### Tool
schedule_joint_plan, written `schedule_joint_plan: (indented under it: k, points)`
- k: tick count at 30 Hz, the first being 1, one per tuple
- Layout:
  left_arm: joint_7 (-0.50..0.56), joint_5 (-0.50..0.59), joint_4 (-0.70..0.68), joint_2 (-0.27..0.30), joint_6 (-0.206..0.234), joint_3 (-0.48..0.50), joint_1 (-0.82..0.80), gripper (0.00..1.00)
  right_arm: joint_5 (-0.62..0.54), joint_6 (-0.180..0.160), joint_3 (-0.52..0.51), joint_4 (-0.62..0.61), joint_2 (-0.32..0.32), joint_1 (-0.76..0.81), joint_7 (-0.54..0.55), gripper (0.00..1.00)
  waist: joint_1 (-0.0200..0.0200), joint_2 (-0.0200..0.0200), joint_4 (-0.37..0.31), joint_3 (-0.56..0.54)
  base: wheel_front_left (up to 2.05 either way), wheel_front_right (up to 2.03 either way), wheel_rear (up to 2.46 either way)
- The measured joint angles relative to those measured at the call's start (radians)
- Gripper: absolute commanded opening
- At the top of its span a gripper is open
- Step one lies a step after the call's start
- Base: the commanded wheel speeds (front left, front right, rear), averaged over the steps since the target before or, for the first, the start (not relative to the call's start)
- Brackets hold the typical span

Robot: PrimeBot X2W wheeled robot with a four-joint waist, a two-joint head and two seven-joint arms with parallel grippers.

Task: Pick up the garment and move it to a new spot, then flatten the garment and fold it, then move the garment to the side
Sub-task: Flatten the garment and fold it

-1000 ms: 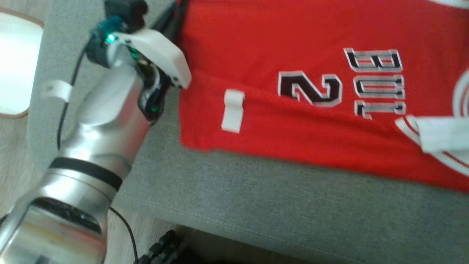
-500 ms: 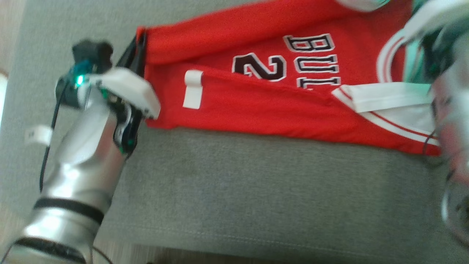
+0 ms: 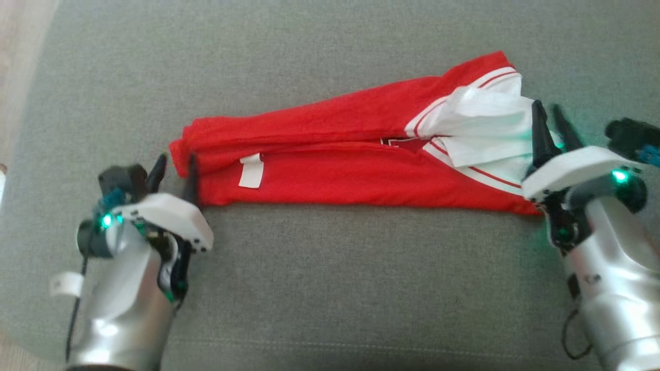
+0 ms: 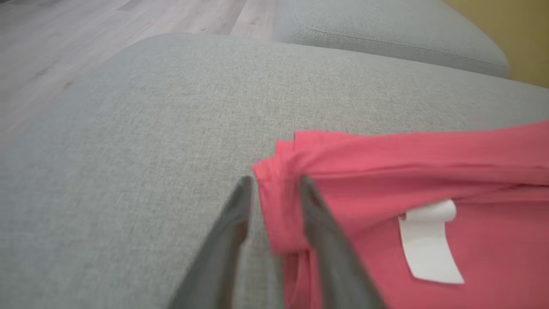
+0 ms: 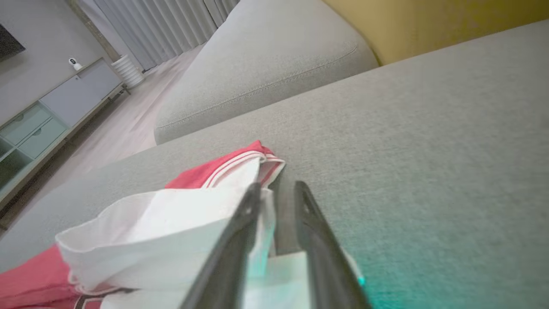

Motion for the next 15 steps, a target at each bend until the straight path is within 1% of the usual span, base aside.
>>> schedule_joint_plan:
  k: [4,5,10,13,15]
  points:
    - [0.000,0.041,-0.067,-0.038,0.039,0.060,0.081,1.00,0.021,0.000,-0.006,-0.040,-0.036,0.024,0.007,1.00,0.0000,0.0000,0.020,-0.019,0.00,0.00,0.00]
    - [0.000,0.052,-0.085,-0.048,0.042,0.074,0.104,1.00,0.021,0.000,-0.008,-0.041,-0.038,0.024,0.015,1.00,0.0000,0.0000,0.027,-0.022,0.00,0.00,0.00]
    - [0.000,0.090,-0.151,-0.096,0.040,0.121,0.207,1.00,0.004,0.000,-0.024,0.015,-0.035,0.047,0.056,1.00,0.0000,0.0000,0.073,-0.037,0.00,0.00,0.00]
    - [0.000,0.117,-0.163,-0.109,0.026,0.122,0.236,1.00,-0.034,0.000,-0.022,0.079,-0.025,0.070,0.083,1.00,0.0000,0.0000,0.103,-0.044,0.00,0.00,0.00]
    - [0.000,0.126,-0.165,-0.112,0.022,0.124,0.245,1.00,-0.053,0.000,-0.024,0.098,-0.024,0.066,0.091,1.00,0.0000,0.0000,0.119,-0.047,0.00,0.00,0.00]
